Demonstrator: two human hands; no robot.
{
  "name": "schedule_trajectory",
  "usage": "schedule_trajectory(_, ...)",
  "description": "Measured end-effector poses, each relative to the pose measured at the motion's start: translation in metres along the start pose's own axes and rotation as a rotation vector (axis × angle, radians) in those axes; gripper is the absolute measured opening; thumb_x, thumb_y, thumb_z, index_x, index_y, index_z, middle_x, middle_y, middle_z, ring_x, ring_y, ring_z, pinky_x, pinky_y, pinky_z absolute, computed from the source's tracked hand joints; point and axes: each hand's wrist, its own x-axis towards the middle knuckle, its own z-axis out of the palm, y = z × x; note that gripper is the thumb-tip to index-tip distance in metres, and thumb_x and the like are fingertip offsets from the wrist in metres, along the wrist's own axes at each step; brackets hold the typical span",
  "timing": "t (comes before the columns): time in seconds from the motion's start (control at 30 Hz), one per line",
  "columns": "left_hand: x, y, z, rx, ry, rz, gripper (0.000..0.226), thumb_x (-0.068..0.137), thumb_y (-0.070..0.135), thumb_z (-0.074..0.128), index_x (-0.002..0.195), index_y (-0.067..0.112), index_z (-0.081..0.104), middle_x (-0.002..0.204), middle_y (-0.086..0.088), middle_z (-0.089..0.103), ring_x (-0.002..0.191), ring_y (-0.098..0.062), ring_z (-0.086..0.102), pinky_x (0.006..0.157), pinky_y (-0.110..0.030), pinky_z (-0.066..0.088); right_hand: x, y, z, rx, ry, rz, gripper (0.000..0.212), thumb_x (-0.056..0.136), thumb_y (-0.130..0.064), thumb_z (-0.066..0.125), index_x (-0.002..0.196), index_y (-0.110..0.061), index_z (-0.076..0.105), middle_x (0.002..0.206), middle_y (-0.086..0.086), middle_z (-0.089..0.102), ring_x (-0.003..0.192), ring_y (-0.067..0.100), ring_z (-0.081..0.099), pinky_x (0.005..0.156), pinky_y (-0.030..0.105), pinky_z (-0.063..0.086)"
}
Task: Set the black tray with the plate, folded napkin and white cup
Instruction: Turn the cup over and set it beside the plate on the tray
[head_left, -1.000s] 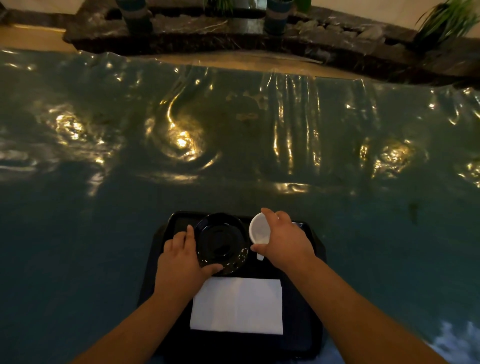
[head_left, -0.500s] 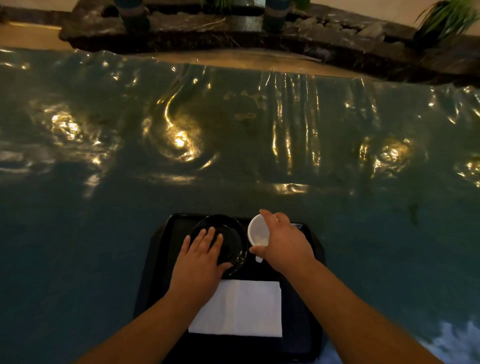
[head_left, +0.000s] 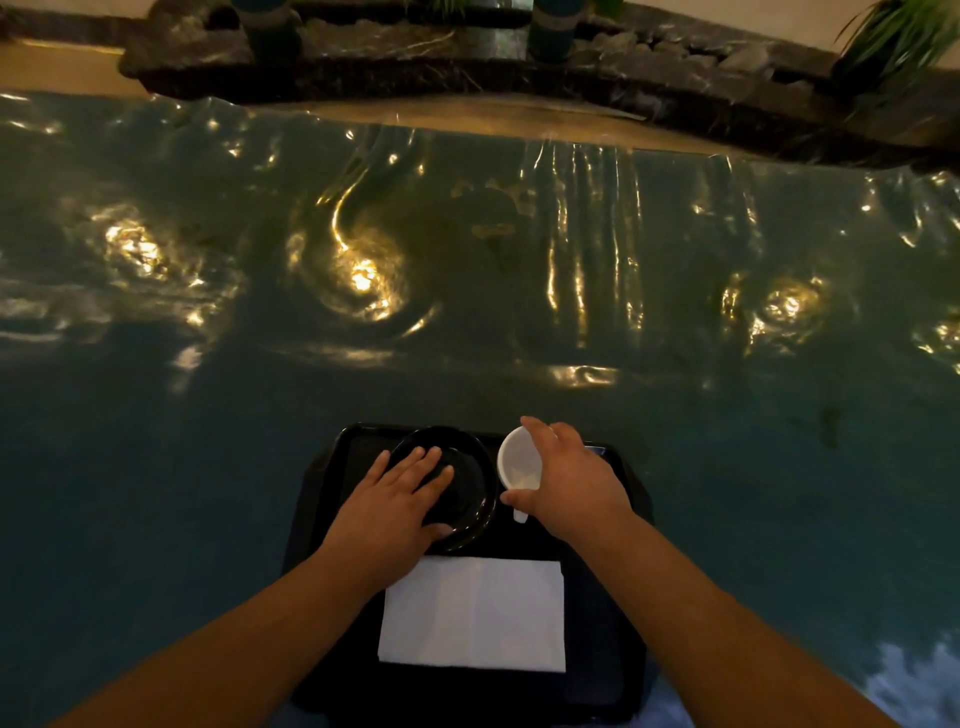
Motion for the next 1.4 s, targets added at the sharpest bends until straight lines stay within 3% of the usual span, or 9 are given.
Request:
schedule_trajectory(0.27,0.002,-0.001,-0.005,0.005,-0.003,0.025,0.076,0.098,0.062,0.047,0.163,0.034,0.019,0.174,0.005,0.006,0.158,-0.013,0.000,0.120,-0.039,-0.017,0.002,0.001,0.005,-0.033,-0.001,-0.011,0.101,0.080,-0.056,0.081,0.159,-0.036,0.021,0.158,0.002,0.035,0.126,0.030,0.056,0.090,0.044,0.055)
schedule_trajectory(0.37,-0.001,0.003,-0.013,-0.023,0.012,0.027,0.074,0.098,0.062,0.048,0.162,0.032,0.025,0.174,0.004,0.010,0.158,-0.014,0.004,0.123,-0.039,-0.012,0.001,-0.004,0.008,-0.083,-0.014,0.013,0.105,0.082,-0.055,0.077,0.161,-0.038,0.010,0.167,0.006,0.019,0.132,0.038,0.049,0.094,0.047,0.053)
schedule_trajectory(0.43,-0.007,0.010,-0.020,-0.085,0.084,0.005,0.069,0.098,0.060,0.051,0.158,0.028,0.037,0.172,0.000,0.021,0.158,-0.019,0.015,0.126,-0.041,0.000,-0.005,-0.006,0.009,-0.101,-0.004,0.007,0.110,0.082,-0.060,0.074,0.162,-0.041,0.000,0.172,0.006,0.007,0.139,0.042,0.040,0.102,0.050,0.049)
schedule_trajectory(0.5,-0.020,0.017,-0.024,-0.128,0.196,-0.013,0.060,0.095,0.053,0.060,0.147,0.023,0.056,0.161,-0.005,0.044,0.149,-0.026,0.038,0.124,-0.046,0.024,-0.020,-0.006,0.009,-0.099,0.081,-0.060,0.105,0.084,-0.064,0.068,0.162,-0.040,0.002,0.172,0.006,0.010,0.145,0.040,0.033,0.112,0.051,0.042)
schedule_trajectory(0.6,-0.046,0.023,-0.016,-0.113,0.333,0.070,0.040,0.092,0.048,0.060,0.121,0.023,0.071,0.130,-0.001,0.067,0.118,-0.024,0.062,0.099,-0.043,0.053,-0.053,0.002,0.016,-0.034,0.305,-0.241,0.073,0.090,-0.051,0.061,0.154,-0.029,0.035,0.157,0.006,0.042,0.138,0.031,0.043,0.112,0.048,0.044)
schedule_trajectory(0.7,-0.068,0.024,-0.002,-0.067,0.372,0.151,0.029,0.091,0.043,0.054,0.103,0.024,0.073,0.104,0.003,0.067,0.091,-0.018,0.063,0.077,-0.034,0.053,-0.081,0.019,0.036,-0.019,0.409,-0.416,0.045,0.090,-0.034,0.063,0.133,-0.021,0.060,0.129,0.001,0.060,0.115,0.022,0.055,0.098,0.040,0.052)
schedule_trajectory(0.8,-0.081,0.022,0.012,-0.015,0.353,0.180,0.026,0.090,0.040,0.055,0.097,0.023,0.073,0.098,0.003,0.068,0.084,-0.018,0.063,0.069,-0.034,0.054,-0.099,0.036,0.057,-0.089,0.328,-0.489,0.037,0.089,-0.030,0.068,0.125,-0.020,0.069,0.117,-0.001,0.064,0.106,0.020,0.059,0.092,0.037,0.054)
schedule_trajectory(1.07,-0.102,0.007,0.037,0.037,0.281,0.200,0.028,0.090,0.042,0.055,0.101,0.027,0.076,0.114,0.002,0.072,0.097,-0.021,0.069,0.079,-0.036,0.059,-0.117,0.069,0.086,-0.256,0.114,-0.459,0.052,0.079,-0.046,0.078,0.126,-0.026,0.072,0.128,0.002,0.069,0.111,0.024,0.068,0.092,0.038,0.059)
schedule_trajectory(1.4,-0.100,0.003,0.041,0.031,0.298,0.203,0.028,0.089,0.042,0.056,0.102,0.027,0.075,0.117,0.000,0.072,0.099,-0.024,0.070,0.079,-0.038,0.059,-0.117,0.071,0.086,-0.330,0.102,-0.447,0.056,0.080,-0.056,0.073,0.132,-0.036,0.068,0.136,-0.005,0.067,0.120,0.021,0.066,0.095,0.037,0.057)
